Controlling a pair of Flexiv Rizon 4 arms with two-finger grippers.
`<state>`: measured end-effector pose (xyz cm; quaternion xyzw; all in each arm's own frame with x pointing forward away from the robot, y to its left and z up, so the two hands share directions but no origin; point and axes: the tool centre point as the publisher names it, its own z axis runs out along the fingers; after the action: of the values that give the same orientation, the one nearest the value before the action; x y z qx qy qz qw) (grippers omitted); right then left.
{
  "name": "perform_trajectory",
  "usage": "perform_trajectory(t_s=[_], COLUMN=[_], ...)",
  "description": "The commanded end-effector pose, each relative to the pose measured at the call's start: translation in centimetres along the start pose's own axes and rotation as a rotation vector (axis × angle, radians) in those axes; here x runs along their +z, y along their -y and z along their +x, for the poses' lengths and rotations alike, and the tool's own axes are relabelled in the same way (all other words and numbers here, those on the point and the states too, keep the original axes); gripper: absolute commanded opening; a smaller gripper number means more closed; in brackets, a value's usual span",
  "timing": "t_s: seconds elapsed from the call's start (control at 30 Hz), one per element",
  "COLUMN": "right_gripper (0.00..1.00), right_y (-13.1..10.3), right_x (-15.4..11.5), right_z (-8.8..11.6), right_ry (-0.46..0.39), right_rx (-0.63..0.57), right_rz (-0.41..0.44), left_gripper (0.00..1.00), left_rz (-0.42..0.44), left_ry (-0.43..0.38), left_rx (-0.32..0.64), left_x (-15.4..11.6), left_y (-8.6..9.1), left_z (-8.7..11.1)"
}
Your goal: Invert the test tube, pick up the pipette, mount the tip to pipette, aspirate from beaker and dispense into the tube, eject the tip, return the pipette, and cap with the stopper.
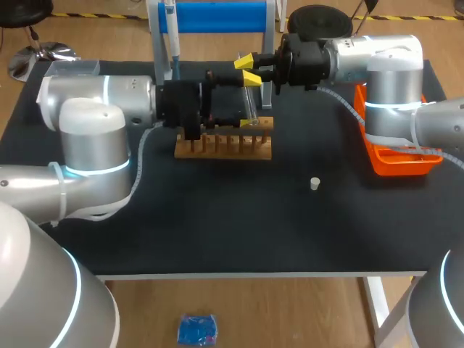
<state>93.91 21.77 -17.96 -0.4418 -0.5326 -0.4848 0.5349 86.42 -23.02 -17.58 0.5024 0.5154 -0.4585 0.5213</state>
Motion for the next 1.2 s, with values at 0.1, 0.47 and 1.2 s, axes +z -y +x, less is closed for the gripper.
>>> perform_trajectory(t_s=[0.1,0.47,1.2], right_gripper=[0.0,0.0,1.0], right_y=[0.0,0.0,0.0], right_x=[0.01,0.01,0.01], right_z=[0.06,0.06,0.06], right_ry=[0.003,0.003,0.003], right_rx=[-0.001,-0.001,-0.001], right_rz=[0.0,0.0,0.0], left_gripper=[0.48,0.0,0.0], left_rz=[0.003,0.012,0.012], left_ry=[-0.008,-0.012,-0.014], left_rx=[0.001,-0.001,-0.004], left_x=[0.21,0.11,0.05], left_y=[-0.14,-0.14,-0.11], left_z=[0.1,0.31,0.37])
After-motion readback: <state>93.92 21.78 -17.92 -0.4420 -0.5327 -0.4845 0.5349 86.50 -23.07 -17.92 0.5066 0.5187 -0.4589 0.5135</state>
